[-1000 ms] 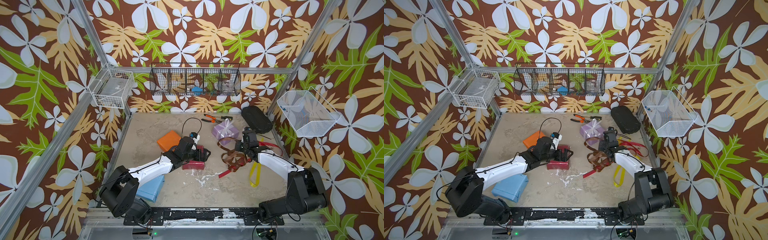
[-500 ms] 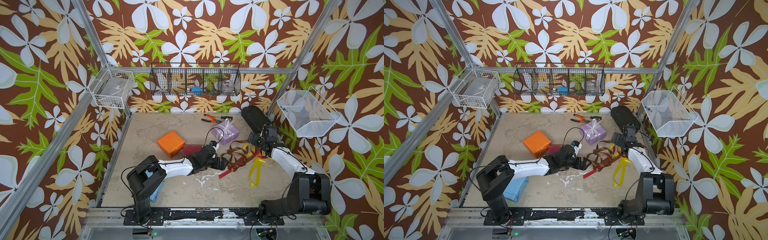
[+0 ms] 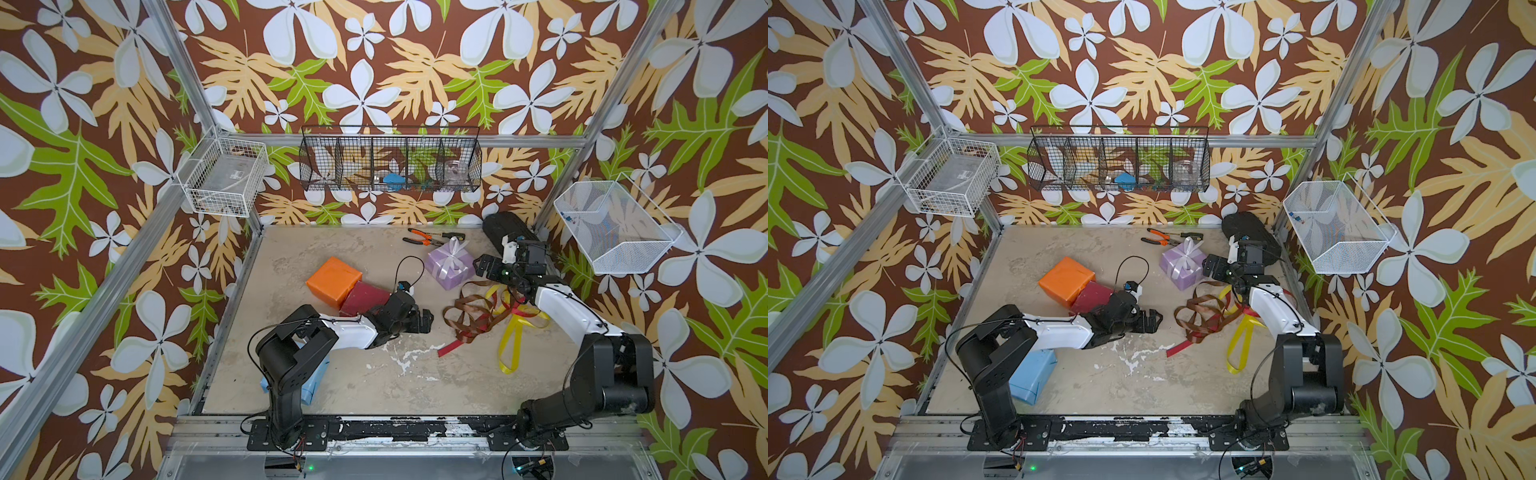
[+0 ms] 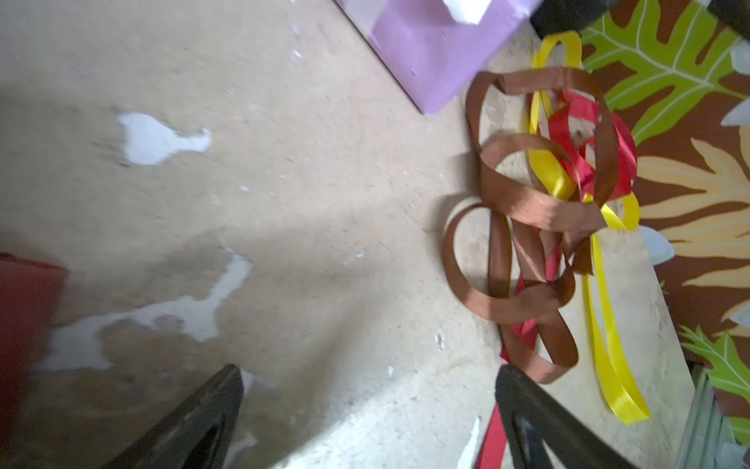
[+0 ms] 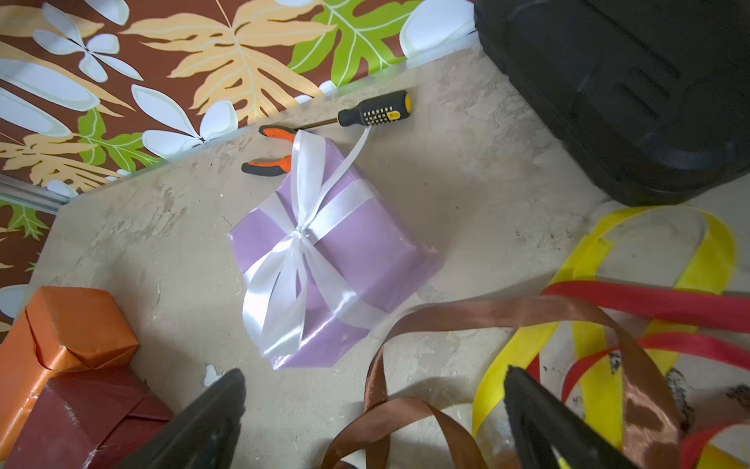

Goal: Untie the ribbon bows on the gift boxes
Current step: Move the gift box to the center of the board.

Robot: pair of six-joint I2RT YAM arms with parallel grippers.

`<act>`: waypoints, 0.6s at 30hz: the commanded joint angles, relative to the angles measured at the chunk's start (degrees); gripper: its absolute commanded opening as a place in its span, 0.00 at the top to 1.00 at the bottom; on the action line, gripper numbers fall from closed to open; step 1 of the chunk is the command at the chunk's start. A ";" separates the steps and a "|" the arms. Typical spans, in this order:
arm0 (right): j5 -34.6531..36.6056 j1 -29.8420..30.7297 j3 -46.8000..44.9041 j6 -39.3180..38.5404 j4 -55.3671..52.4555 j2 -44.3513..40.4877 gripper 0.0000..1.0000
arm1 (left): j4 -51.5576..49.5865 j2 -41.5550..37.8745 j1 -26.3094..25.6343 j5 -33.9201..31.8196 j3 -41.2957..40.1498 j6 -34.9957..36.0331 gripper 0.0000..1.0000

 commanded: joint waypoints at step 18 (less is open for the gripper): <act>-16.85 0.91 28.69 -6.44 1.81 31.79 0.07 | -4.49 -11.79 13.08 7.48 -5.24 5.64 0.00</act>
